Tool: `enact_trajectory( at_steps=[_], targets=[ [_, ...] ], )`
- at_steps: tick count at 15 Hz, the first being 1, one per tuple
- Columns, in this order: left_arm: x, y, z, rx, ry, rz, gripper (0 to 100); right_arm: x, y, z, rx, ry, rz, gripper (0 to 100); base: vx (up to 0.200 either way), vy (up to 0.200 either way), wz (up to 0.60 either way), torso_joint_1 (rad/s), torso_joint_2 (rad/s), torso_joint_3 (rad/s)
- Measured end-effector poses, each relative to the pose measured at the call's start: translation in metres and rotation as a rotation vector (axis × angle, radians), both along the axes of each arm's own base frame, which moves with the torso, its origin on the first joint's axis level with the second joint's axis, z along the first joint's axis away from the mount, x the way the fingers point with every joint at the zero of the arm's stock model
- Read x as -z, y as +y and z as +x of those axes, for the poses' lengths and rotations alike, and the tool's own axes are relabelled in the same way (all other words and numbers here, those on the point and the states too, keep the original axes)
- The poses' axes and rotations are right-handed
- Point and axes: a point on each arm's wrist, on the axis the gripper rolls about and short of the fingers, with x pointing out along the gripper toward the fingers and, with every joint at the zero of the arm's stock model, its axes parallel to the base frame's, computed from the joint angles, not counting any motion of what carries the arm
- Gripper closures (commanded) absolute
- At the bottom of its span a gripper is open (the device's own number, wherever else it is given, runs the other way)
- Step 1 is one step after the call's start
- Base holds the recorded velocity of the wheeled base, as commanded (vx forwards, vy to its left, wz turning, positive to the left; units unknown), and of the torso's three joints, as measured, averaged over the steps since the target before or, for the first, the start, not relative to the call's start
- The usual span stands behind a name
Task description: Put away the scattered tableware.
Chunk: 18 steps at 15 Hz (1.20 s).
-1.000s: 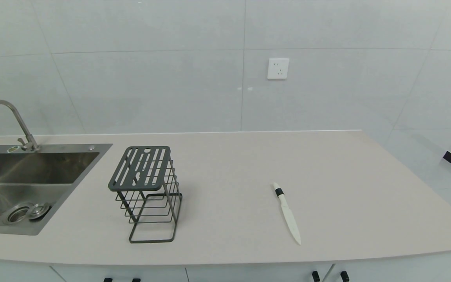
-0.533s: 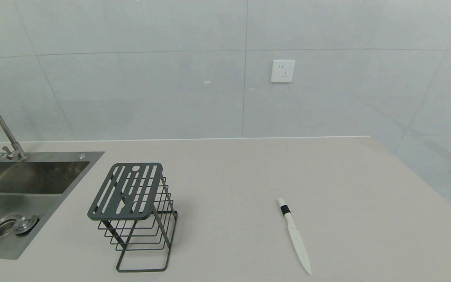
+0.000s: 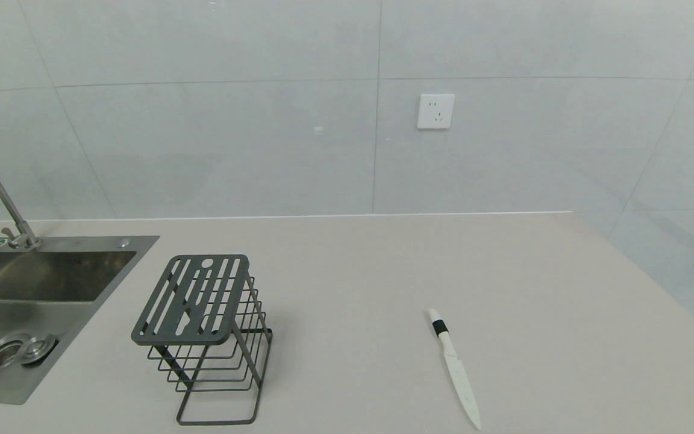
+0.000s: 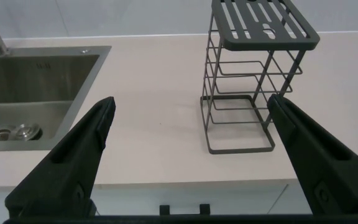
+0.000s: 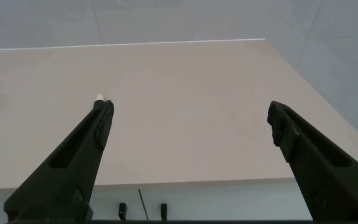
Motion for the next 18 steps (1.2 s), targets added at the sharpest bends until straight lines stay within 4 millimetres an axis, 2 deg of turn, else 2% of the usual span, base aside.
enact_trajectory(
  at_steps=[7,9,11,13,15,18],
  targets=[
    [0.0,0.0,0.0,0.0,0.0,0.001,0,-0.001,0.0,0.0,0.001,-0.009,0.0,0,0.0,0.0,0.0,0.0,0.0,0.0],
    [0.0,0.0,0.0,0.0,0.001,0.001,0,-0.018,0.0,-0.001,0.001,-0.175,0.006,0,0.0,0.0,0.0,0.0,0.0,0.0],
    [0.0,0.0,0.0,0.0,0.001,0.003,0,-0.027,0.001,-0.004,-0.054,-0.232,-0.001,0,0.0,0.0,0.0,0.0,0.0,0.0],
    [0.0,0.0,0.0,-0.002,0.001,0.002,0,-0.035,0.004,-0.007,-0.164,-0.204,-0.009,0,0.0,0.0,0.0,0.0,0.0,0.0],
    [0.0,0.0,0.0,-0.001,0.001,0.001,0,-0.055,0.005,-0.008,-0.264,-0.151,-0.009,0,0.0,0.0,0.0,0.0,0.0,0.0],
    [0.0,0.0,0.0,-0.002,0.001,0.001,0,-0.088,0.007,0.007,-0.398,-0.027,0.007,0,0.0,0.0,0.0,0.0,0.0,0.0]
  ],
)
